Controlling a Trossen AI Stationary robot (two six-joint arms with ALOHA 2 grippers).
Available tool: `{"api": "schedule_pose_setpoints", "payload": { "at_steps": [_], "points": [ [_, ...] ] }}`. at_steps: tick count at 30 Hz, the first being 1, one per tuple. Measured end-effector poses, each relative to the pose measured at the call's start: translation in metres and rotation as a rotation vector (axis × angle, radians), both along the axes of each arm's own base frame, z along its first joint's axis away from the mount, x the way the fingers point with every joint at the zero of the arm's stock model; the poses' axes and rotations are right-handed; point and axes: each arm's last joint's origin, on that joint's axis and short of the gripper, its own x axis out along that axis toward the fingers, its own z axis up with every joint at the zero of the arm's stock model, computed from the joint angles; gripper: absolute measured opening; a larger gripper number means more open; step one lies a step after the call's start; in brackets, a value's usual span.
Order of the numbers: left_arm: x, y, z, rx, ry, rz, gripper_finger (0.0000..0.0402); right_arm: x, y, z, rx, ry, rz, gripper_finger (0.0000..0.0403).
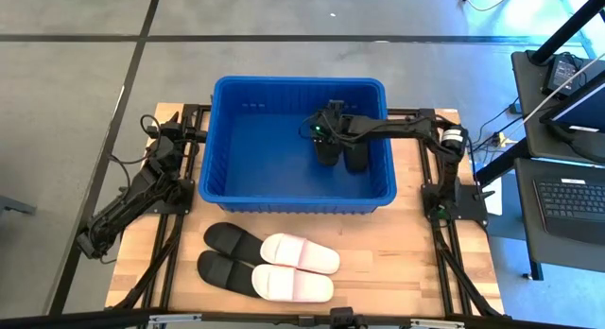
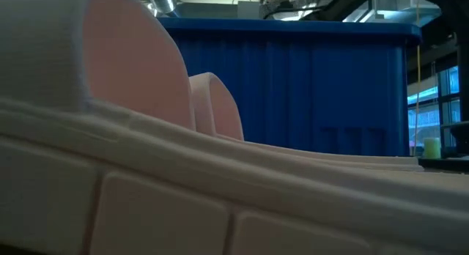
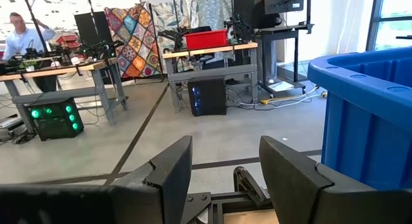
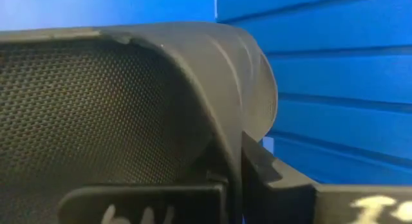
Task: Pick and place slides into bin
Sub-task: Put the black slide into the blue container
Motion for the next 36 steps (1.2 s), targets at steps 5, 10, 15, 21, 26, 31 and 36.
{"api": "schedule_pose_setpoints", "payload": {
  "at_steps": [5,10,15,21,26,31,36],
  "points": [
    [0.0,0.0,0.0,0.0,0.0,0.0,0.0176,0.0,-0.004,-0.011,0.014,0.024,-0.01,0.0014],
    [0.0,0.0,0.0,0.0,-0.001,0.0,0.0176,-0.001,-0.008,-0.018,0.022,0.041,-0.023,0.0014],
    [0.0,0.0,0.0,0.0,-0.001,0.0,0.0176,-0.003,-0.012,-0.021,0.032,0.054,-0.034,0.0014],
    [0.0,0.0,0.0,0.0,-0.001,0.0,0.0176,-0.009,-0.013,-0.024,0.061,0.083,-0.077,0.0014],
    [0.0,0.0,0.0,0.0,-0.001,0.0,0.0176,-0.011,-0.014,-0.025,0.075,0.075,-0.114,0.0014],
    [0.0,0.0,0.0,0.0,-0.001,0.0,0.0176,-0.009,-0.014,-0.024,0.082,0.042,-0.11,0.0027],
    [0.0,0.0,0.0,0.0,-0.001,0.0,0.0176,-0.01,-0.015,-0.024,0.085,0.043,-0.109,0.0059]
  ]
}}
